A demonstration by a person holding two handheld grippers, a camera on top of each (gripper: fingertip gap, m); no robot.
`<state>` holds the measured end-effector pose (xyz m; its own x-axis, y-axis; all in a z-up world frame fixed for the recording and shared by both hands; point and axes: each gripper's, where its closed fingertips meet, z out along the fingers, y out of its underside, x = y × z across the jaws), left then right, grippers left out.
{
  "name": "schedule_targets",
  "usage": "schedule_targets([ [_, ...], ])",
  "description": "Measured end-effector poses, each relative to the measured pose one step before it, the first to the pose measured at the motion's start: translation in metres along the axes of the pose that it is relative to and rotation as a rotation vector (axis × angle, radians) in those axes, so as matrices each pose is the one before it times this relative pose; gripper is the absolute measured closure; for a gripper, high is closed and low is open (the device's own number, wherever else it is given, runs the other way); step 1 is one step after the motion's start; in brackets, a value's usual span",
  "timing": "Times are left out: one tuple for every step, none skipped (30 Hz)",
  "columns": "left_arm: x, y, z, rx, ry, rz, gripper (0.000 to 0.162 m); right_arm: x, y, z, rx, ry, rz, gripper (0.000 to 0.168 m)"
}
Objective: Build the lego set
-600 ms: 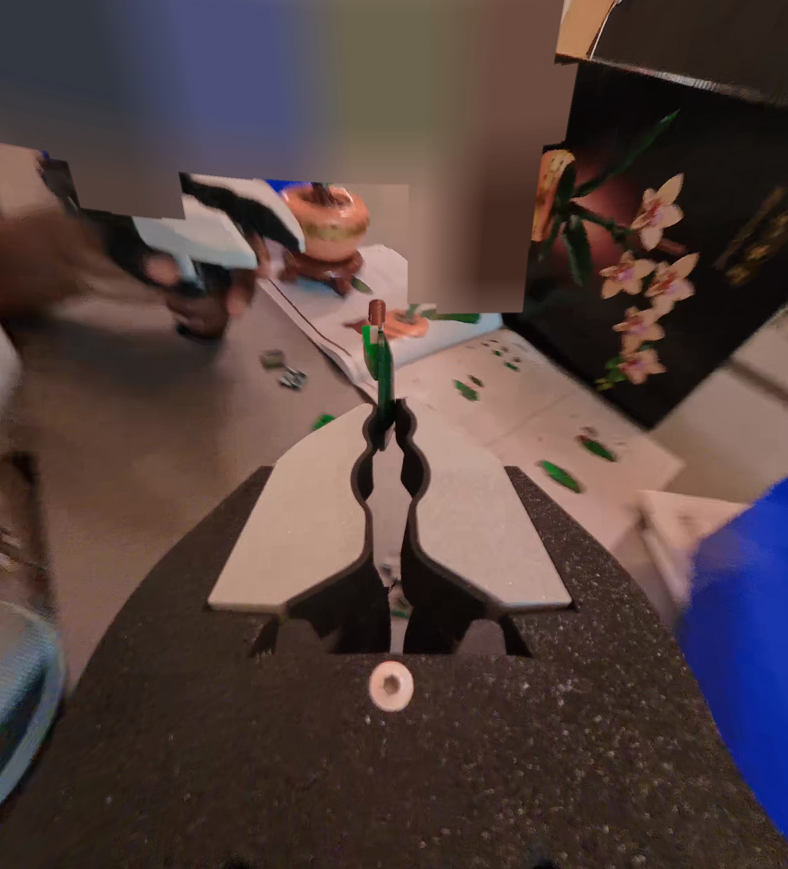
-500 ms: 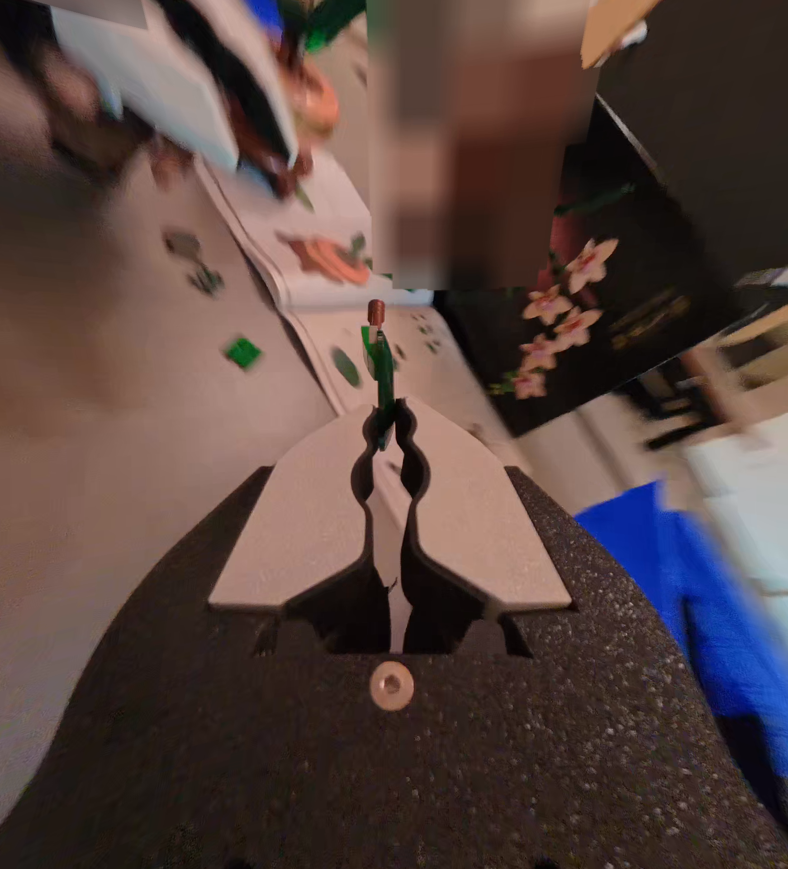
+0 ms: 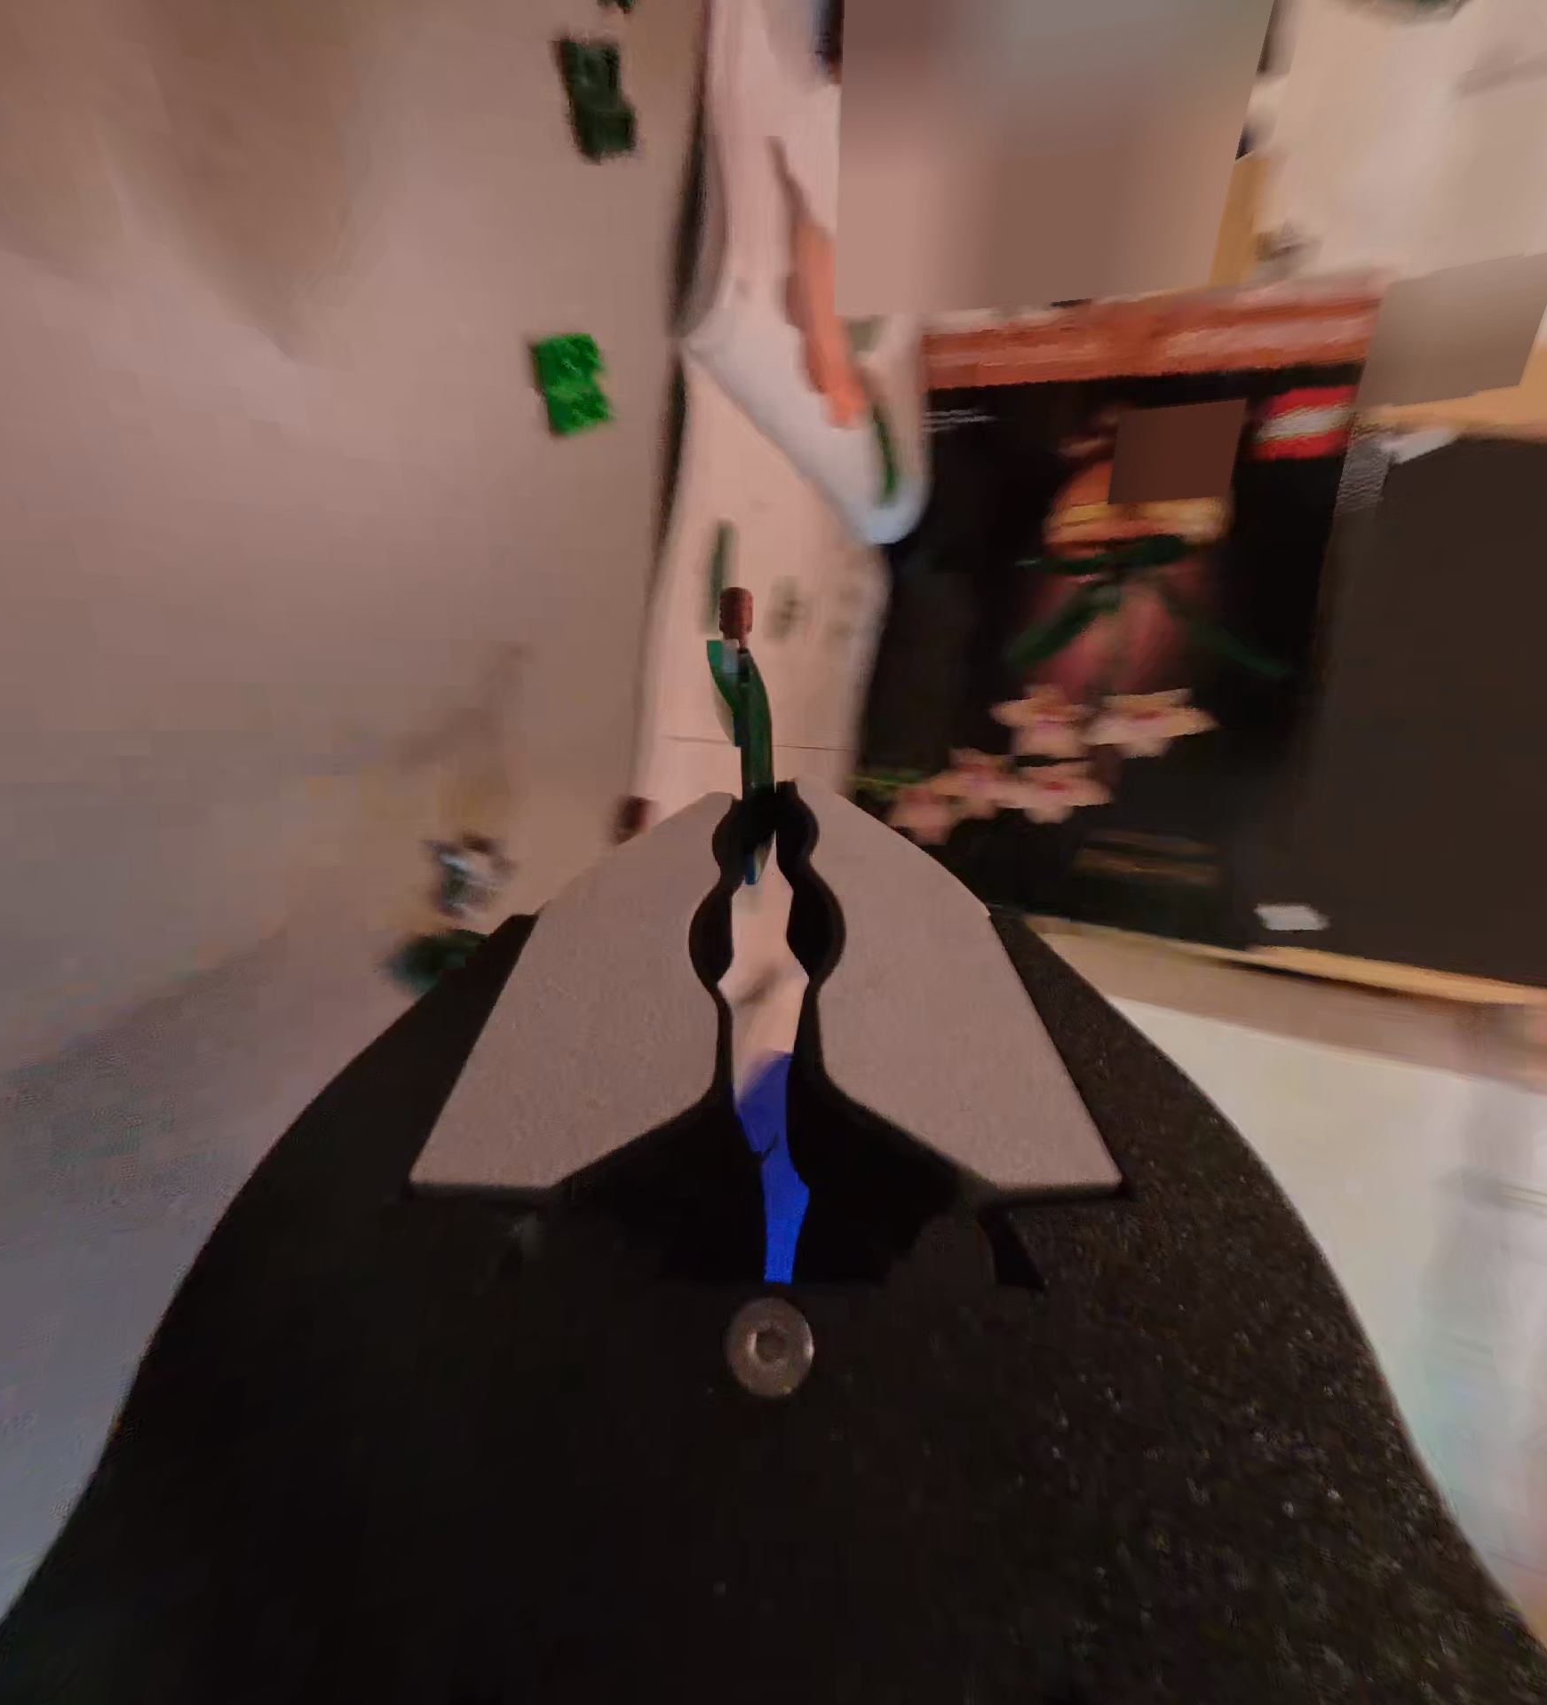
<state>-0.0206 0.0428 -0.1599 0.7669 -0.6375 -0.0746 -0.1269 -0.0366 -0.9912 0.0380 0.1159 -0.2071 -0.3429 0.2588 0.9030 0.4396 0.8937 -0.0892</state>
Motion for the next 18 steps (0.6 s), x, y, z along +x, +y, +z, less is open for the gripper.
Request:
schedule_targets([
  [0.00086,0.00129,0.00008,-0.0057,-0.0056,0.0119,0.139,-0.01030,-0.00138,0.00276,0.0021,-0.1147,0.1436,0.162],
  [0.00141,0.00087,-0.00010,-0.0038,-0.0029,0.0086,0.139,-0.00683,-0.00076,0.00208,0.0021,-0.1070,0.1443,0.162],
  [0.00158,0.00066,0.00005,-0.0013,-0.0002,0.0064,0.139,-0.00478,-0.00091,0.00050,0.0039,-0.1120,0.1311,0.162],
  [0.00149,-0.00020,-0.00043,0.0039,-0.0002,0.0041,0.140,0.00176,-0.00220,-0.00142,0.0036,-0.0806,0.1165,0.162],
  [0.00091,-0.00096,-0.00069,0.0106,-0.0015,0.0040,0.140,0.00702,-0.00463,-0.00351,0.0105,-0.0528,0.0944,0.162],
  [0.00035,-0.00153,-0.00096,0.0164,-0.0031,0.0040,0.140,0.00728,-0.00678,-0.00454,0.0127,-0.0627,0.0889,0.162],
  [0.00018,-0.00174,-0.00106,0.0175,-0.0014,0.0023,0.140,0.00265,-0.00630,-0.00472,-0.0106,-0.1096,0.0944,0.162],
  [0.00024,-0.00139,-0.00119,0.0145,0.0044,0.0000,0.140,0.00479,-0.00679,-0.00540,-0.0197,-0.0978,0.0946,0.162],
  [-0.00012,-0.00130,-0.00117,0.0110,0.0051,-0.0047,0.140,0.00153,-0.00447,-0.00560,-0.0427,-0.1190,0.0829,0.162],
  [-0.00098,-0.00143,-0.00101,0.0124,-0.0003,-0.0123,0.140,0.00055,-0.00111,-0.00555,-0.0762,-0.1220,0.0565,0.162],
  [-0.00087,-0.00196,-0.00104,0.0186,-0.0005,-0.0177,0.140,0.00808,0.00040,-0.00493,-0.0819,-0.0585,0.0312,0.162],
  [0.00038,-0.00193,-0.00143,0.0198,0.0060,-0.0178,0.140,0.00987,0.00343,-0.00385,-0.0939,-0.0369,0.0067,0.162],
  [0.00093,-0.00173,-0.00115,0.0128,0.0062,-0.0145,0.140,0.00645,0.00350,-0.00249,-0.0900,-0.0523,-0.0144,0.162],
  [0.00115,-0.00194,-0.00117,0.0099,0.0040,-0.0034,0.140,0.00740,-0.00014,-0.00117,-0.0575,-0.0343,-0.0148,0.162],
  [0.00069,-0.00232,-0.00182,0.0115,0.0002,0.0074,0.140,0.00547,0.00035,0.00058,-0.0525,-0.0331,-0.0156,0.162],
  [-0.00046,-0.00195,-0.00160,0.0093,-0.0065,0.0086,0.140,0.00312,0.00230,0.00230,-0.0609,-0.0311,-0.0389,0.162],
  [-0.00089,-0.00130,-0.00147,0.0058,-0.0078,0.0075,0.140,0.00309,0.00047,0.00350,-0.0405,-0.0135,-0.0351,0.162],
  [-0.00108,-0.00050,-0.00106,0.0024,-0.0075,0.0048,0.140,0.00288,-0.00172,0.00451,-0.0176,-0.0033,-0.0134,0.162],
])
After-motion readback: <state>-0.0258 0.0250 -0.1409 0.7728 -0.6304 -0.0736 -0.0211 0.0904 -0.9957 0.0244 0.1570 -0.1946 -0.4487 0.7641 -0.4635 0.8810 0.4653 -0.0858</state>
